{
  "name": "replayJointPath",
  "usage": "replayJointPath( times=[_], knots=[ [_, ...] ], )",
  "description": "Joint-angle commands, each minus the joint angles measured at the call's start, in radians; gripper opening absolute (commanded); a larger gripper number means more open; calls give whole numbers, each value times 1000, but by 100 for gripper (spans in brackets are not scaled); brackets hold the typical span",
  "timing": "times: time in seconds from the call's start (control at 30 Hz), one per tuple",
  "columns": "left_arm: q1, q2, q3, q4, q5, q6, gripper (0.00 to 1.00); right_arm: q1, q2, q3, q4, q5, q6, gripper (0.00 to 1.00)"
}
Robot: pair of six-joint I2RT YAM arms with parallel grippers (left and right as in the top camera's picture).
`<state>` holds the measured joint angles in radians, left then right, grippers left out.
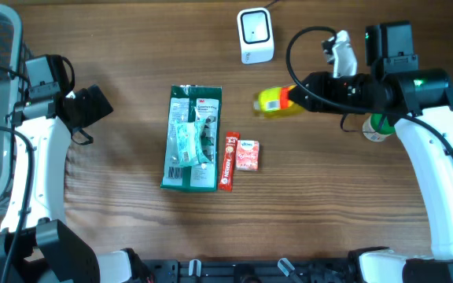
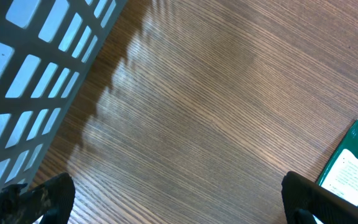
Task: Scan the item barcode
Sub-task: 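Lift the Vim bottle and hold it up to the scanner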
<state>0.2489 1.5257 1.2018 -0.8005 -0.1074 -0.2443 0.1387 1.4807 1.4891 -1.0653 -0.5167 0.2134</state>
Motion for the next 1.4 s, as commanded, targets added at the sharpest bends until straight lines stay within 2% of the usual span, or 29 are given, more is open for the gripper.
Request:
replayJointPath(
  times=[0.0, 0.1, 0.17, 0.27, 0.33, 0.43, 0.57, 0.8, 1.0, 1.13, 1.37],
  knots=[
    [5, -7, 9, 3, -3, 13, 100, -3, -1, 82, 0, 239, 29, 20],
    [5, -7, 9, 3, -3, 13, 100, -2, 68, 280, -97, 240, 21, 18],
    [5, -7, 9, 3, -3, 13, 100, 5, 162, 484, -210, 247, -7, 17],
    [5, -7, 9, 3, -3, 13, 100, 42, 315, 733, -318, 372, -18, 17],
    [5, -7, 9, 3, -3, 13, 100, 75, 396, 802, -319, 451, -35, 17],
    [5, -7, 9, 3, -3, 13, 100, 136, 493, 801, -214, 639, -60, 11],
    [5, -7, 9, 3, -3, 13, 100, 219, 616, 801, -29, 830, -235, 16],
    [5, -7, 9, 3, -3, 13, 100, 351, 772, 801, 299, 1180, -559, 15],
    [5, -7, 9, 3, -3, 13, 100, 394, 916, 800, 549, 1351, -853, 15],
    [5, -7, 9, 3, -3, 13, 100, 406, 984, 800, 632, 1430, -937, 15],
    [5, -7, 9, 3, -3, 13, 100, 437, 1019, 786, 668, 1436, -948, 15]
  ],
)
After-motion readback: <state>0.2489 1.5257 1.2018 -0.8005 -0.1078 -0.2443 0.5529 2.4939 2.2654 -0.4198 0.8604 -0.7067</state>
